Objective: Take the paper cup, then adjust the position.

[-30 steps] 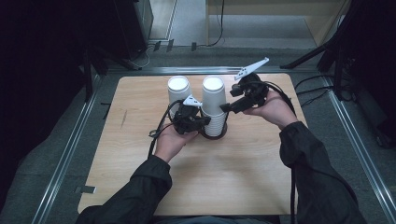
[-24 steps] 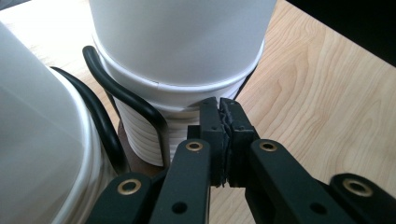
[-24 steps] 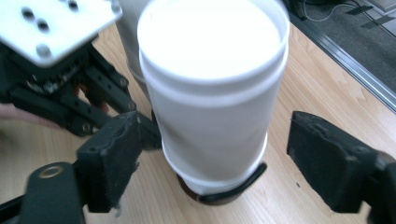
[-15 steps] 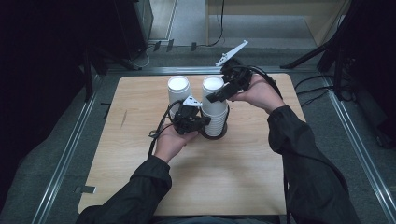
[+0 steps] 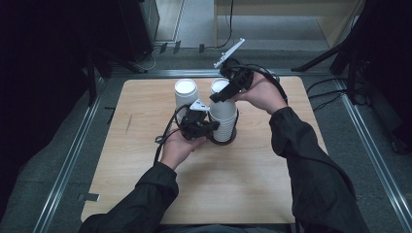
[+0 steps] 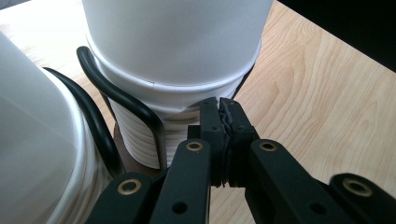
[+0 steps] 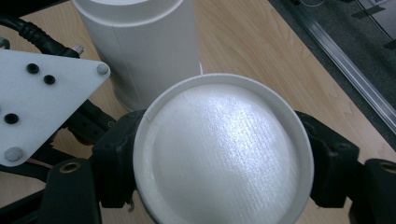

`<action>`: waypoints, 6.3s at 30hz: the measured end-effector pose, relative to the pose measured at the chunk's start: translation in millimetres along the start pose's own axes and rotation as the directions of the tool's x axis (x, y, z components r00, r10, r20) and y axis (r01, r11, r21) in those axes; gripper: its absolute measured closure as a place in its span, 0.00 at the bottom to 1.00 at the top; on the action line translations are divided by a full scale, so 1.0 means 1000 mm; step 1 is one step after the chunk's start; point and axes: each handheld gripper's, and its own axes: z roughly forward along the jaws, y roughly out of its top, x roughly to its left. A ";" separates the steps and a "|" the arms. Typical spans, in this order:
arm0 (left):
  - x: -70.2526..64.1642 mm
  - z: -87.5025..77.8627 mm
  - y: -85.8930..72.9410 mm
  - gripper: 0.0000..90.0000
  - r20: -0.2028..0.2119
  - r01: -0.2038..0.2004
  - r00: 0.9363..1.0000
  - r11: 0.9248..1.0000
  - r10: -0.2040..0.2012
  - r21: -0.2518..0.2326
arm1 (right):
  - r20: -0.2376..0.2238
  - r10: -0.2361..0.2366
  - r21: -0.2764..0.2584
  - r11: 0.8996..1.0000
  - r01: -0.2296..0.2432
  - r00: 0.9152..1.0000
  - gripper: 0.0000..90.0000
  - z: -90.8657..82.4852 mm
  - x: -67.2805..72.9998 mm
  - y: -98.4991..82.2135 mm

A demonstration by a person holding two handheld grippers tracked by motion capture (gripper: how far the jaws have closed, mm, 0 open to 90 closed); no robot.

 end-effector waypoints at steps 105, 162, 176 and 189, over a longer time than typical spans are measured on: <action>0.002 -0.033 -0.053 0.44 0.137 -0.120 0.984 0.992 0.113 0.041 | -0.125 0.047 -0.031 0.998 -0.051 0.991 0.28 -0.008 0.068 -0.143; 0.000 -0.014 -0.073 0.09 0.314 -0.228 0.932 0.966 0.182 0.119 | -0.215 0.052 -0.139 0.987 -0.083 0.975 0.28 0.027 0.068 -0.166; -0.014 -0.010 -0.070 0.03 0.342 -0.268 0.912 0.960 0.226 0.079 | -0.243 0.015 -0.204 0.977 -0.066 0.970 0.28 0.014 0.074 -0.154; -0.026 0.002 -0.067 0.02 0.399 -0.283 0.886 0.957 0.237 0.059 | -0.291 -0.021 -0.260 0.964 -0.058 0.957 0.28 0.010 0.089 -0.139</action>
